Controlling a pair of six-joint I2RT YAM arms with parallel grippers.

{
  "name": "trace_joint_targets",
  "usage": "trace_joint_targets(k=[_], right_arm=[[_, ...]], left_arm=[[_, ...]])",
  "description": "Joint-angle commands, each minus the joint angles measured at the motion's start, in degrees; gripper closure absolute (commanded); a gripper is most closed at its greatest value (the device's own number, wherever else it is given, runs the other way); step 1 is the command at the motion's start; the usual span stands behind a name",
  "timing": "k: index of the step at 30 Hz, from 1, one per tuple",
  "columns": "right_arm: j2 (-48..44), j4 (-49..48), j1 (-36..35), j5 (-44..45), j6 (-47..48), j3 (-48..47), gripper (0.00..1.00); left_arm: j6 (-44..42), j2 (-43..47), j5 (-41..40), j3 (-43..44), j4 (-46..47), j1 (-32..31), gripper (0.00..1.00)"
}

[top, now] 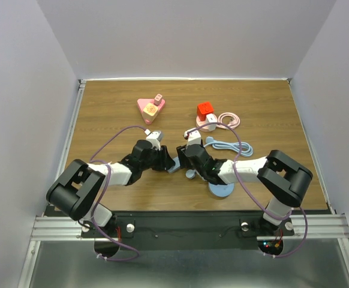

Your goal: Insert the plug

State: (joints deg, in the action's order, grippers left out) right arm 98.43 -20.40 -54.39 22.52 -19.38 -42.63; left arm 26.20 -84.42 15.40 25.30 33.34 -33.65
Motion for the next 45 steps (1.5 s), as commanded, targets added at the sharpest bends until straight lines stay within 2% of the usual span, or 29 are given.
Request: trace_joint_targets(k=[1,6,9,17,33,41,44,45], right_arm=[[13.2,18.0,-4.1,-32.1,-17.2,6.2,1.00],[12.0,18.9,-3.4,-29.2,-18.4,5.3,1.00],[11.9,20.1,-2.0,-24.6,-18.2,3.1,1.00],[12.5,21.7,4.4,-18.5,-10.9,-5.5,1.00],[17.7,22.2,4.6,-9.7,0.7,-23.6,1.00],[18.3,20.8,6.8,-10.5,1.4,-28.2,1.00],[16.5,20.9,6.8,-11.9,1.9,-27.1,0.99],[14.8,21.0,6.8,-12.2,2.1,-26.5,0.92]], left_arm=[[0.9,-2.8,2.1,-0.8,-3.2,-1.4,0.76],[1.0,-3.1,3.1,-1.5,-2.2,-1.4,0.78],[1.8,-2.9,3.4,-2.5,-1.0,-1.4,0.78],[3.5,-3.5,5.3,-2.6,1.4,-1.9,0.79],[6.0,-3.4,4.1,-2.2,3.0,-5.3,0.80],[6.7,-3.6,2.9,-1.4,2.9,-6.1,0.81],[6.9,-4.3,2.4,-1.0,3.0,-6.3,0.83],[6.9,-4.4,2.4,-1.0,2.9,-6.3,0.83]])
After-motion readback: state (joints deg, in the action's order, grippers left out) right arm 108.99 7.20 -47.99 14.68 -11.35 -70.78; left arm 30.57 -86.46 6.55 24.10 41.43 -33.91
